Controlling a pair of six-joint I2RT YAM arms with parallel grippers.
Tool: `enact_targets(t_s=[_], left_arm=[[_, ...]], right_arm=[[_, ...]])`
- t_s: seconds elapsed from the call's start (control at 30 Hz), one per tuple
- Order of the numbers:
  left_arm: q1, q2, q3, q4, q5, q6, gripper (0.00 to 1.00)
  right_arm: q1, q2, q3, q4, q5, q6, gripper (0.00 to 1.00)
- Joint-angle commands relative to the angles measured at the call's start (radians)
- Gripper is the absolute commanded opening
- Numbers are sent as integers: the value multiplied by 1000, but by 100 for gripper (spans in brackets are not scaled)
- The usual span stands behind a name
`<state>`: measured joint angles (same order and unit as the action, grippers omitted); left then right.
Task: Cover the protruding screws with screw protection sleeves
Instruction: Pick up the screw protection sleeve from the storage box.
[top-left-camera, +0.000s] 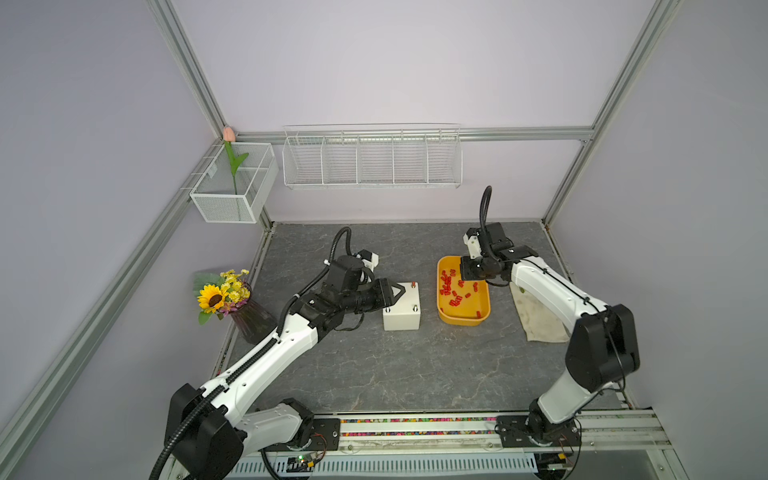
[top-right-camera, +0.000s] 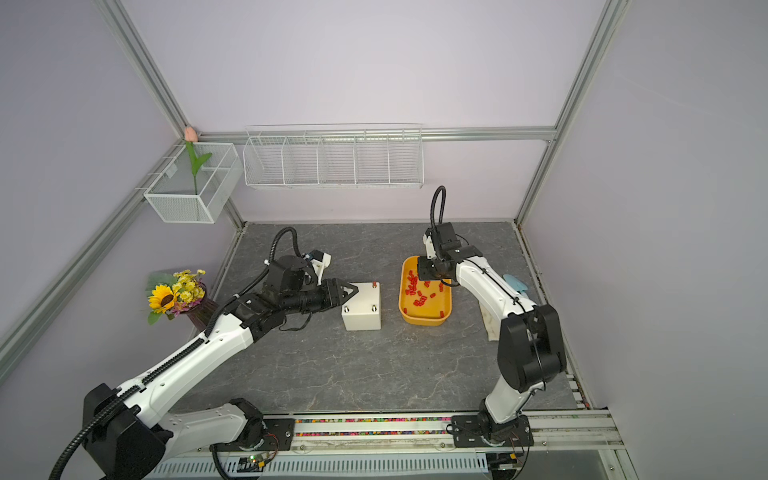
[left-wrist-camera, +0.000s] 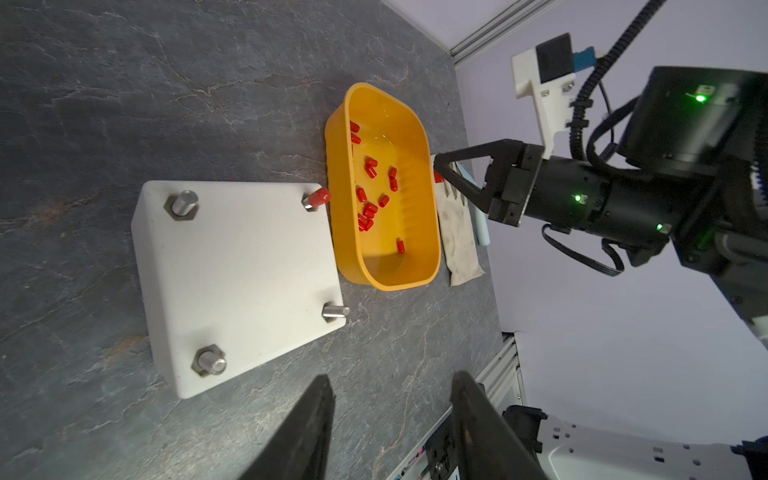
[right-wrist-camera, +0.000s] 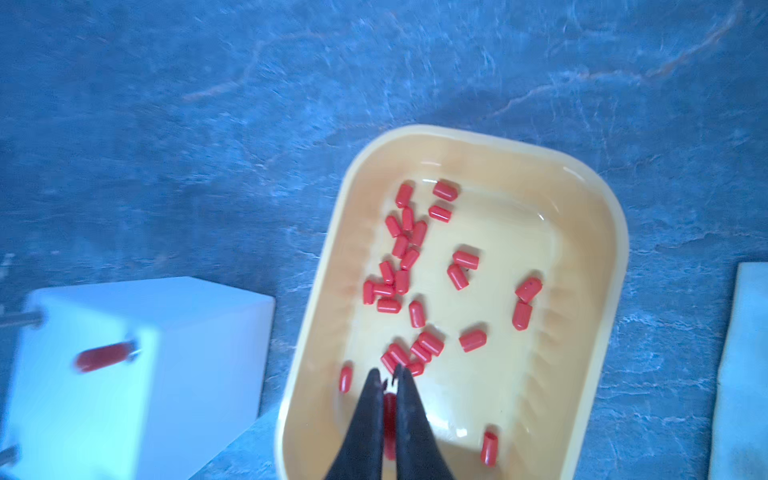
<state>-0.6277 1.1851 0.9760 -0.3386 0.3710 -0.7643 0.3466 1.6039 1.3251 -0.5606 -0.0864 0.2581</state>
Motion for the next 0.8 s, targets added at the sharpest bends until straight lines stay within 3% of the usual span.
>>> enact_targets(t_s=[0.0,0.13,0.37,0.77], left_arm=[[-1,-33,-13,92,-12,-32,47],[-2,-51,-17,200,-14,-62,46],[-6,-27,-37,543,38,-173,42],[-103,102,7,837,57,-208,33]], right_arm=[[-5,-95,-57,52,-109,57,10],[-4,-196,-96,113,-193,118,9],[4,-339,-155,269,-312,266,10],[86,-522,-286,631,-322,529,10]])
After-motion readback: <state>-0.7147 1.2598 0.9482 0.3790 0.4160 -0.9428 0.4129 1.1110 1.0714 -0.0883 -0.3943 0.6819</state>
